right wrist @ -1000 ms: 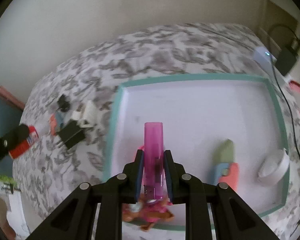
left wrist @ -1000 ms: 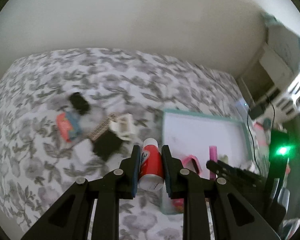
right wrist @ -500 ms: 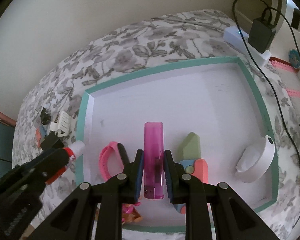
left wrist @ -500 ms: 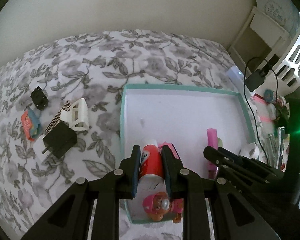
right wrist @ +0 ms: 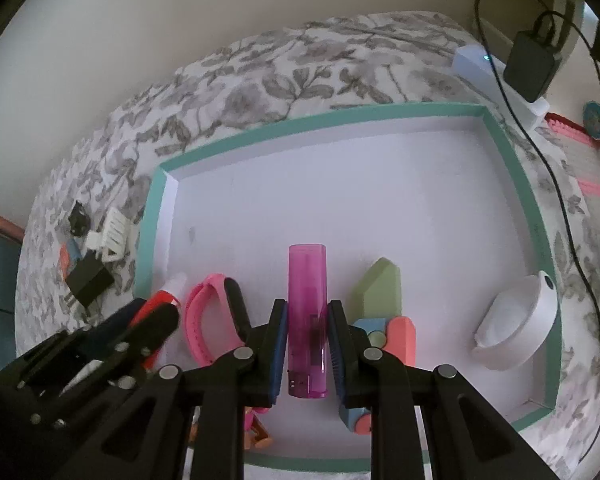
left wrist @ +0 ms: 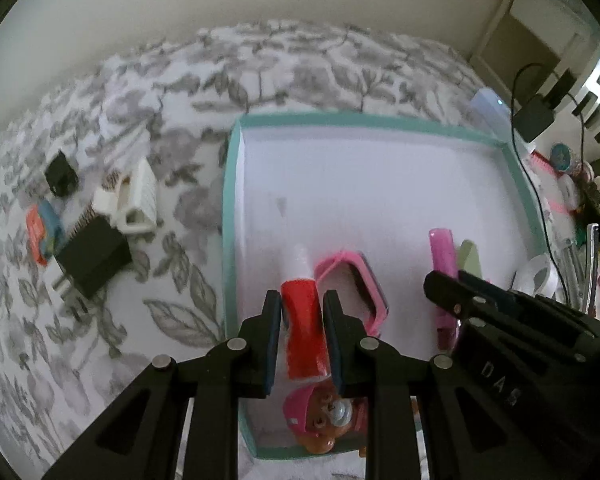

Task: Organize rigid objects
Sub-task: 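Carry the red bottle and magenta tube over the tray with both grippers, then lower both items into the tray and open both grippers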

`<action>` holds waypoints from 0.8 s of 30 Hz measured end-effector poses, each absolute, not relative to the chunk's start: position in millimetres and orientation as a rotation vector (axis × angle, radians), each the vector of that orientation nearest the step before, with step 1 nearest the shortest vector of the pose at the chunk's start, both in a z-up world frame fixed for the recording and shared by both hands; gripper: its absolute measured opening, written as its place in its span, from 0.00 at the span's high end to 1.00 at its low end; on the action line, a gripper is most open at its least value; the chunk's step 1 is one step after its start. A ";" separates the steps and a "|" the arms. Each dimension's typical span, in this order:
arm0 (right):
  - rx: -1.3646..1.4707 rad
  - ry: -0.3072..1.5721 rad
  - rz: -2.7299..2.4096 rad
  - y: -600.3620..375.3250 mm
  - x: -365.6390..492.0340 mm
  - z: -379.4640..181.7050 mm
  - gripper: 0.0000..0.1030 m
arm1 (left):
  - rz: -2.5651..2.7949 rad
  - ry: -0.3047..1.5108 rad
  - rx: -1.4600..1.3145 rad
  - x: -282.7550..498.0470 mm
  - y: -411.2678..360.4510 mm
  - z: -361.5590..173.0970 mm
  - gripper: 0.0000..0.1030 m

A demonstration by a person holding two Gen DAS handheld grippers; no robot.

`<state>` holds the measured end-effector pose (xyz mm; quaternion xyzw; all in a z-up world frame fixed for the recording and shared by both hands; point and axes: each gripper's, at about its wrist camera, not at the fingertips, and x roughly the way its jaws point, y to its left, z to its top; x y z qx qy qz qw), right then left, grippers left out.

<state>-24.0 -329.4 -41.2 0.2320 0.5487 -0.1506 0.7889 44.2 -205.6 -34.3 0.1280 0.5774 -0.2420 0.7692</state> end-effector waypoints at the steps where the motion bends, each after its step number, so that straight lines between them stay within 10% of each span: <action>1: 0.501 1.186 -0.323 -329.7 -24.0 -42.9 0.79 | -0.519 1.261 0.288 43.7 -205.9 -37.0 0.78; 24: 0.468 1.215 -0.324 -326.7 -19.9 -50.0 0.77 | -0.542 1.308 0.208 51.9 -194.4 -26.9 0.67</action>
